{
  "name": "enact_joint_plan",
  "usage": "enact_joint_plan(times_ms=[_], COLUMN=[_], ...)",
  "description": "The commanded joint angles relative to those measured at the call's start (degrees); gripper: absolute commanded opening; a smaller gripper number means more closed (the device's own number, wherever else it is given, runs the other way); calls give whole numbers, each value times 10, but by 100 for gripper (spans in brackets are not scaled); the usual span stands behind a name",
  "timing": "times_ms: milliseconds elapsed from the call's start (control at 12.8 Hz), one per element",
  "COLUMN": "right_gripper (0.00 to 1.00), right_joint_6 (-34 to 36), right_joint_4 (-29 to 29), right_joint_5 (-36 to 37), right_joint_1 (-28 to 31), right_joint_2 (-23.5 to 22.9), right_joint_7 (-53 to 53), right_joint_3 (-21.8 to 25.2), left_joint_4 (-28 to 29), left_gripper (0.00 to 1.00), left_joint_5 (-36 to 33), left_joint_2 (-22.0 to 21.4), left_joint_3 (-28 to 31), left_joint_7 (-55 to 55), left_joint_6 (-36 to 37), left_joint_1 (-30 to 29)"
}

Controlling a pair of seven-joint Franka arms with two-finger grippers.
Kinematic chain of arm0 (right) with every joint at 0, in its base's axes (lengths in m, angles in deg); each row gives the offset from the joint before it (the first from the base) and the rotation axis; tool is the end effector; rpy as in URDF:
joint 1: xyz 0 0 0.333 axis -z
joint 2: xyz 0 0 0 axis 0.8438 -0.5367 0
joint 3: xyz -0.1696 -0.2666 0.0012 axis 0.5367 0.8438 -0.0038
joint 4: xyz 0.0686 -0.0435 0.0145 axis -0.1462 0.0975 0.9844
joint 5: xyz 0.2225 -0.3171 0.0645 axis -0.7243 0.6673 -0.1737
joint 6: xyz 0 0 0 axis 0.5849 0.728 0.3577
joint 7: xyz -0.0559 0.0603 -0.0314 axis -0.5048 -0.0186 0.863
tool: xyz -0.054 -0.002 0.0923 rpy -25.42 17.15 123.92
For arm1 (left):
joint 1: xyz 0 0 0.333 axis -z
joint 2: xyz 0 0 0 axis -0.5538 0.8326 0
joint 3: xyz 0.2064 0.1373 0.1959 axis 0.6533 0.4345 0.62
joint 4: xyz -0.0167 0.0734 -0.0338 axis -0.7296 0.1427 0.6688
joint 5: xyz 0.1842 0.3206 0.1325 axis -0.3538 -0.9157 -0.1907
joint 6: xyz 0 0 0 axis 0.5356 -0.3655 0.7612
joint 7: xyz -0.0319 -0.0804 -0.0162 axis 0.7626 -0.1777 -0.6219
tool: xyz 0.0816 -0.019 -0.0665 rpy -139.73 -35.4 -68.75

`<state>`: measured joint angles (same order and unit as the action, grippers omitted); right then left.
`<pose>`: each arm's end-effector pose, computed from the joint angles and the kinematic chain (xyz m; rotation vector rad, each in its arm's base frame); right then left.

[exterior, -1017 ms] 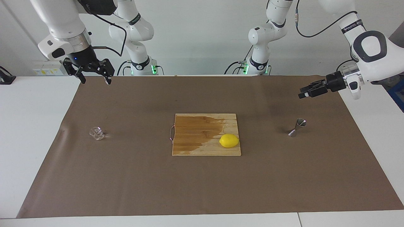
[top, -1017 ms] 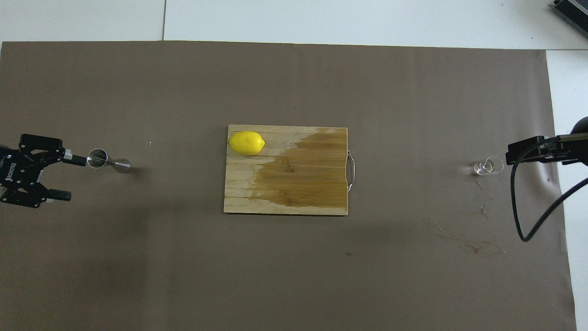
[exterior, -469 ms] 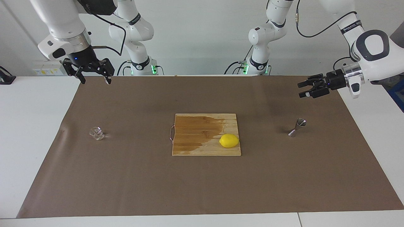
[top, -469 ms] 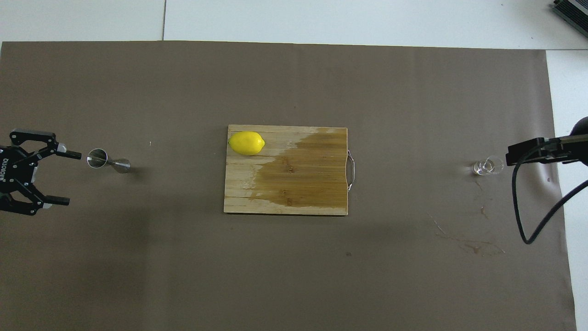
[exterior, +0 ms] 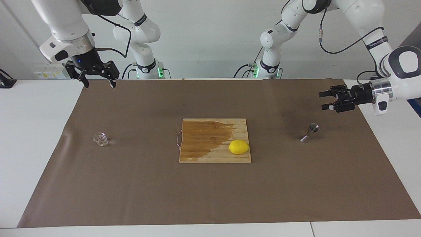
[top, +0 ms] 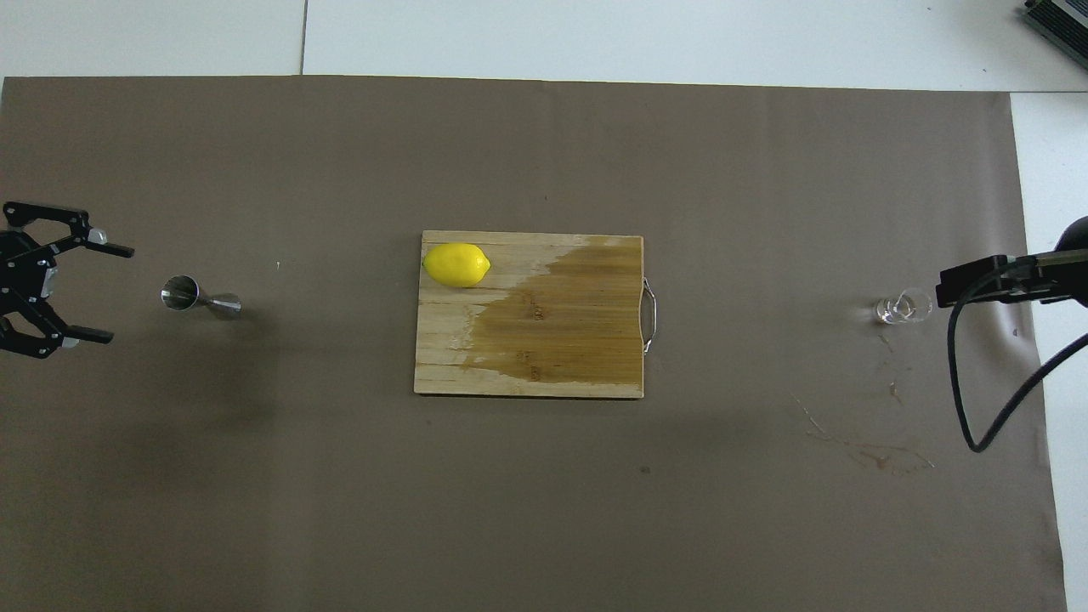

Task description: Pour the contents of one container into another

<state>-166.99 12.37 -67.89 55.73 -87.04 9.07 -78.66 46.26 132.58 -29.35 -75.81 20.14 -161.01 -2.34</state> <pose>0.5371 0.0007 0.6299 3.1008 0.0187 -0.0221 0.5909 0.1285 0.4571 1.8794 1.0673 -0.9522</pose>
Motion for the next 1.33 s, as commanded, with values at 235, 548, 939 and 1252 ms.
enact_joint_plan(times_ms=[235, 548, 939, 1252], right_gripper=[100, 100, 100, 100], right_joint_6=[12, 12, 12, 12], right_joint_4=[-4, -4, -4, -4], right_joint_5=[-6, -6, -6, -6], right_joint_1=[8, 8, 8, 8], right_joint_2=[-1, -1, -1, -1], right_joint_7=[-20, -19, -20, -20], right_joint_3=[-3, -3, -3, -3], left_joint_4=[-89, -88, -88, -86], left_gripper=[100, 100, 100, 100], left_joint_5=[-2, -2, -2, 0], left_joint_2=[118, 126, 161, 196], left_joint_3=[-105, -103, -104, -104], left_joint_7=[-172, -170, -164, -145], left_joint_6=[31, 32, 32, 31], left_joint_1=[-80, -85, -88, -103])
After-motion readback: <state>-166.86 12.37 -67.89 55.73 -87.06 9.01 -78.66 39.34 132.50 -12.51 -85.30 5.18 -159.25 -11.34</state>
